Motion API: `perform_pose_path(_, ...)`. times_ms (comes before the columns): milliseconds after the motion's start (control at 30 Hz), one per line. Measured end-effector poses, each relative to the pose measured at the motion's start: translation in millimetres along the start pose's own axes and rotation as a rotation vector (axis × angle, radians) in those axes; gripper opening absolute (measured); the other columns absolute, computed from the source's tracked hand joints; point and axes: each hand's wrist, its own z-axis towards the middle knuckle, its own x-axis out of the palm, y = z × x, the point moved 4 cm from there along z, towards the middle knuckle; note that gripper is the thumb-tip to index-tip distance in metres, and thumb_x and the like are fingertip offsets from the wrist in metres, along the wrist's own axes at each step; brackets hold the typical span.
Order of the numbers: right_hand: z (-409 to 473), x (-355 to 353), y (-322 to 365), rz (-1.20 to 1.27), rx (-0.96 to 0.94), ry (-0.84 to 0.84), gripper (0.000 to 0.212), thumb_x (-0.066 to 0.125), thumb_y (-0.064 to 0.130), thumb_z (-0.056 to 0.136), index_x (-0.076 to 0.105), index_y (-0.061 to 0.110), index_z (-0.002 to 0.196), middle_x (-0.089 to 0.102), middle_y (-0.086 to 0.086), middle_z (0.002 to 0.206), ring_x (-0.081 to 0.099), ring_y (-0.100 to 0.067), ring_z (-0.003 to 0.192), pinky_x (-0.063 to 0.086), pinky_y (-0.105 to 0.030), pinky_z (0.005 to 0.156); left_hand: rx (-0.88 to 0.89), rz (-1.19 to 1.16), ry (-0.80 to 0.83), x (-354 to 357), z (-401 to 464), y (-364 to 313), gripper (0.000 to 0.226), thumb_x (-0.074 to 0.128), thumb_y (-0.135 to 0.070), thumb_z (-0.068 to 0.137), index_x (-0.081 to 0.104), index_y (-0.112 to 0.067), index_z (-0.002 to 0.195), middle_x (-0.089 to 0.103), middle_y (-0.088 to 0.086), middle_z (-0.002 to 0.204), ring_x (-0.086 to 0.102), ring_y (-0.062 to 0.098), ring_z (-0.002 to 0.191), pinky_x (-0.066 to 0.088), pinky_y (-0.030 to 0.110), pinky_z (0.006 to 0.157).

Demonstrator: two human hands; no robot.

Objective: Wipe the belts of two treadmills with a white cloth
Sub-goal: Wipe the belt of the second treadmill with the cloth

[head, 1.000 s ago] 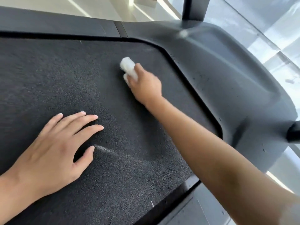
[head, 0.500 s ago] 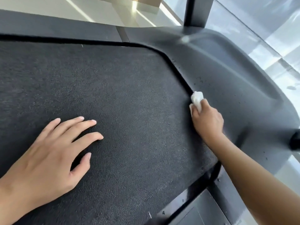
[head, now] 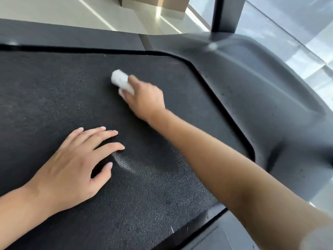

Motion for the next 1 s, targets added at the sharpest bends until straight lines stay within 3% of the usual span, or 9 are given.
perform_pose_path(133,-90,-16,-9,0.107,-0.232,0.053,0.034,0.057,0.052,0.098,0.041,0.024,0.089,0.048,0.015,0.077,0.057,-0.018,0.073,0.038,-0.033,0.056,0.005,0.003,0.003,1,1,0,0.047,0.045,-0.044,0.093,0.066,-0.031,0.133,0.055,-0.005,0.151,0.047,0.025,0.145,0.026,0.051,0.123)
perform_pose_path(233,-103,-36,-109,-0.029,0.101,-0.045,0.042,0.054,0.065,0.093,0.043,0.025,0.091,0.056,0.010,0.078,0.054,-0.018,0.071,0.037,-0.032,0.060,0.007,0.020,-0.003,1,0,-1,0.047,0.045,-0.043,0.093,0.066,-0.031,0.133,0.055,-0.004,0.150,0.047,0.027,0.145,0.028,0.054,0.122)
perform_pose_path(333,-94,-68,-201,-0.151,0.518,-0.142,0.042,0.047,0.063,0.094,0.044,0.021,0.096,0.066,-0.008,0.085,0.064,-0.036,0.083,0.040,-0.035,0.067,0.013,0.024,-0.006,0,1,-3,0.047,0.046,-0.042,0.092,0.066,-0.029,0.132,0.057,-0.002,0.148,0.049,0.029,0.143,0.031,0.056,0.120)
perform_pose_path(400,-94,-70,-192,-0.186,0.532,-0.121,0.038,0.046,0.059,0.095,0.044,0.020,0.096,0.067,-0.011,0.086,0.065,-0.040,0.086,0.037,-0.036,0.066,0.010,0.019,-0.014,-2,1,-4,0.047,0.046,-0.043,0.092,0.066,-0.028,0.132,0.057,-0.002,0.148,0.049,0.028,0.143,0.030,0.056,0.120)
perform_pose_path(500,-135,-51,-95,-0.090,0.267,-0.063,0.038,0.056,0.059,0.094,0.039,0.025,0.090,0.058,0.003,0.076,0.061,-0.031,0.076,0.035,-0.034,0.058,-0.008,-0.031,-0.020,-2,0,0,0.049,0.046,-0.043,0.091,0.063,-0.028,0.135,0.057,-0.005,0.148,0.047,0.022,0.144,0.023,0.046,0.124)
perform_pose_path(633,-241,-42,55,0.236,-0.402,0.236,0.021,0.062,0.037,0.096,0.045,0.025,0.094,0.054,0.001,0.085,0.054,-0.027,0.072,0.043,-0.039,0.057,-0.073,-0.212,-0.041,-8,-1,11,0.048,0.044,-0.033,0.090,0.063,-0.023,0.133,0.059,-0.007,0.144,0.048,0.012,0.140,0.011,0.021,0.127)
perform_pose_path(733,-256,-48,47,0.272,-0.557,0.315,0.020,0.060,0.034,0.100,0.057,0.014,0.097,0.051,0.000,0.087,0.050,-0.025,0.073,0.040,-0.037,0.060,-0.030,-0.153,0.008,-7,-10,6,0.048,0.041,-0.032,0.093,0.065,-0.020,0.133,0.055,-0.001,0.150,0.046,0.018,0.145,0.014,0.031,0.129)
perform_pose_path(867,-222,-68,-75,0.086,-0.038,0.033,0.035,0.059,0.051,0.097,0.043,0.023,0.086,0.043,0.012,0.073,0.046,-0.017,0.065,0.035,-0.029,0.058,0.020,-0.054,0.048,-6,-31,-4,0.052,0.039,-0.034,0.098,0.061,-0.017,0.142,0.050,0.002,0.157,0.040,0.024,0.151,0.021,0.046,0.128)
perform_pose_path(1000,-208,-91,-175,-0.101,0.451,-0.106,0.049,0.054,0.061,0.095,0.034,0.017,0.085,0.050,0.001,0.061,0.053,-0.034,0.063,0.044,-0.040,0.058,0.027,-0.046,0.034,-6,-33,-4,0.051,0.041,-0.035,0.096,0.061,-0.018,0.140,0.053,0.003,0.154,0.043,0.027,0.148,0.024,0.048,0.126)
